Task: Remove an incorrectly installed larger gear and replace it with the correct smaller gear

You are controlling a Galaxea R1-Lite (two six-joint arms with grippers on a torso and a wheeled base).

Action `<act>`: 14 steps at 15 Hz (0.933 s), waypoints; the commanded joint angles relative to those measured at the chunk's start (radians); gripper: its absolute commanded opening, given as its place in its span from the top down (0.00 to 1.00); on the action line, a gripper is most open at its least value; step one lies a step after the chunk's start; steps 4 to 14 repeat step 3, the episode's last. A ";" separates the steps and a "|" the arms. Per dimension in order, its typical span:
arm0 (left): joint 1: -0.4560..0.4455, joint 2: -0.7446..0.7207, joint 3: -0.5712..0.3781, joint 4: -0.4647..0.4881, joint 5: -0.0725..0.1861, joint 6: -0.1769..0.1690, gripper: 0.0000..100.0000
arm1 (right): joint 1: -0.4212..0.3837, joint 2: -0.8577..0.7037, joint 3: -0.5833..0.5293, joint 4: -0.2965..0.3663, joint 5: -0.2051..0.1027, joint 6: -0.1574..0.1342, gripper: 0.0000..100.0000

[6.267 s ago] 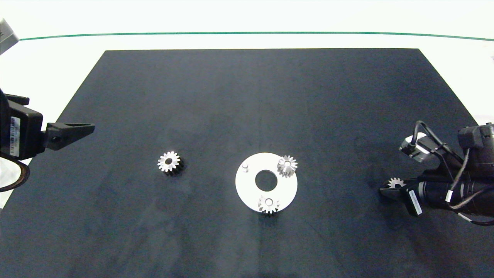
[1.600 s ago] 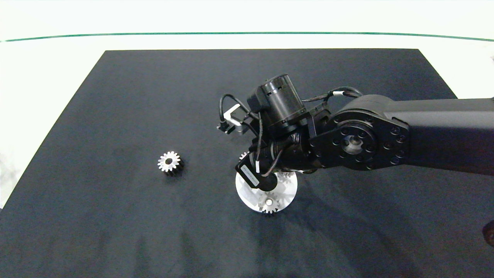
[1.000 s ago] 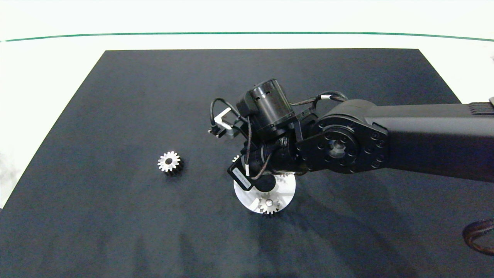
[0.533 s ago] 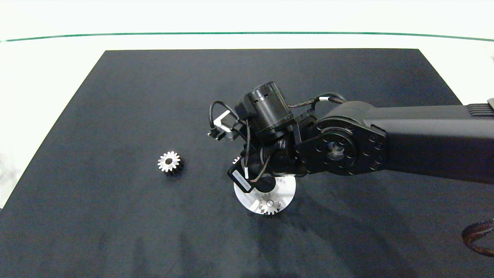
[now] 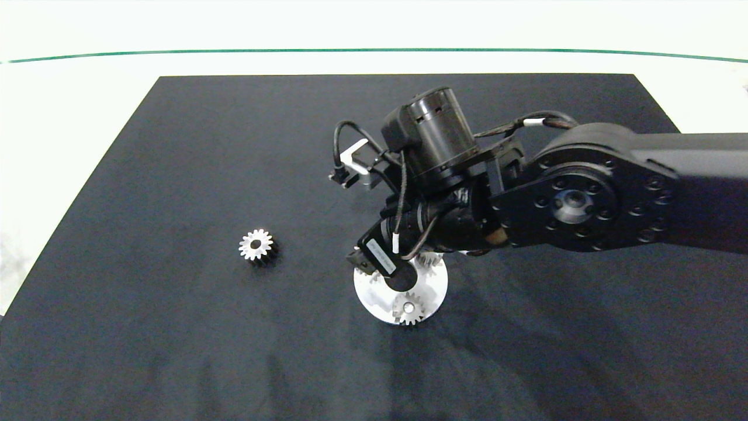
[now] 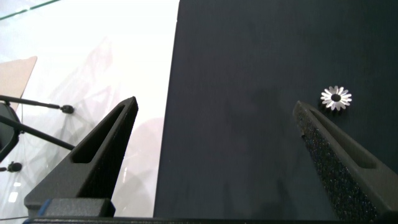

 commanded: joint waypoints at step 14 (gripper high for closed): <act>0.001 -0.013 0.033 0.003 0.002 0.001 0.00 | -0.004 -0.322 0.212 0.002 -0.107 -0.001 0.00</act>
